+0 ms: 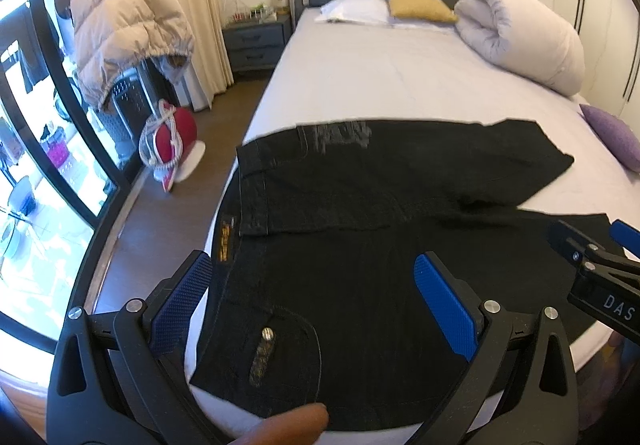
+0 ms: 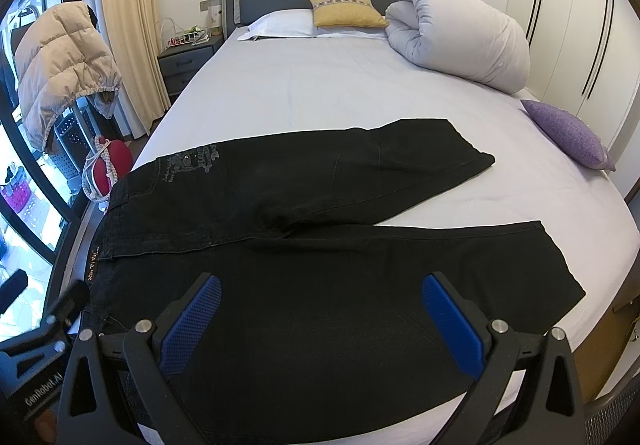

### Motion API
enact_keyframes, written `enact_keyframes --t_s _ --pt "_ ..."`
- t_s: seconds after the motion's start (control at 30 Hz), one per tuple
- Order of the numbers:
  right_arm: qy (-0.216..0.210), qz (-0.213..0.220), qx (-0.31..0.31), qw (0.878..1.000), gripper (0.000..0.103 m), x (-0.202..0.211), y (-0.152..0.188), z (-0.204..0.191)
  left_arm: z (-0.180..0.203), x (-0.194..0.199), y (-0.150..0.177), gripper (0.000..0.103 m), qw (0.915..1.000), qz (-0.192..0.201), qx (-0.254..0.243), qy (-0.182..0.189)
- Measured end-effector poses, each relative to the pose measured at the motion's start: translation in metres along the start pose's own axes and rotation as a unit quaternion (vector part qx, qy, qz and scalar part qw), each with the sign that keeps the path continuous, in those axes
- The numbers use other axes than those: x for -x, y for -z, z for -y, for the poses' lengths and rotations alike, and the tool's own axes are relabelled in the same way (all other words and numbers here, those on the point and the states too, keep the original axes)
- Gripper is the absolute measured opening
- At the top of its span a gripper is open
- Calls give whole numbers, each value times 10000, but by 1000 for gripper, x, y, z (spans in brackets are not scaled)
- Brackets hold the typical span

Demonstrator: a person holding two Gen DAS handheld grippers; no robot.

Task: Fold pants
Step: 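Lower both tools to the jeans waistband and close on its edge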

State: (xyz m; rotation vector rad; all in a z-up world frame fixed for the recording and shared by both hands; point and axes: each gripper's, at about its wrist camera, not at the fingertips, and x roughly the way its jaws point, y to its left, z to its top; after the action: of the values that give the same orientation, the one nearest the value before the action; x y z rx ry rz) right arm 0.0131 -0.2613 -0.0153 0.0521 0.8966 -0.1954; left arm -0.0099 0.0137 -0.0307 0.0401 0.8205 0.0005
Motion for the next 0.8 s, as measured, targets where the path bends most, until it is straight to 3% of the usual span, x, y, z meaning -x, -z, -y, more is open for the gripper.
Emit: enact_keyframes --t_s 0.13,0.23,0.37,0.43,0.5,0.57,0.63,0.67,0.73,0.8 --pt "-85 -40 30 10000 103 -12 -9 6 -16 -12 -26 103 9996 175 -43 195" --pt "-123 9 55 9999 103 -22 -22 11 -27 -34 -65 103 9989 165 -74 421" --pt "-227 243 185 9993 103 -32 -50 16 -32 -71 -101 103 9976 269 -518 371" --pt "-278 392 294 9984 103 -39 -65 17 -33 -92 -115 103 9959 334 -605 580" --pt "-425 521 363 9971 103 -47 -79 19 -34 -109 -124 103 9964 161 -494 675" --pt "-570 548 411 9960 103 -58 -93 19 -37 -131 -131 103 9971 -258 -521 491" --pt "-669 534 523 9950 103 -72 -107 19 -46 -153 -139 103 9966 -643 -216 466" --pt "-682 531 595 9945 103 -79 -112 16 -54 -166 -142 103 9946 -810 65 642" --pt "-689 510 759 9934 103 -92 -122 13 -63 -186 -153 103 9927 -843 137 846" --pt "-724 472 936 9918 98 -105 -128 10 -60 -210 -166 103 9924 -733 -273 946"
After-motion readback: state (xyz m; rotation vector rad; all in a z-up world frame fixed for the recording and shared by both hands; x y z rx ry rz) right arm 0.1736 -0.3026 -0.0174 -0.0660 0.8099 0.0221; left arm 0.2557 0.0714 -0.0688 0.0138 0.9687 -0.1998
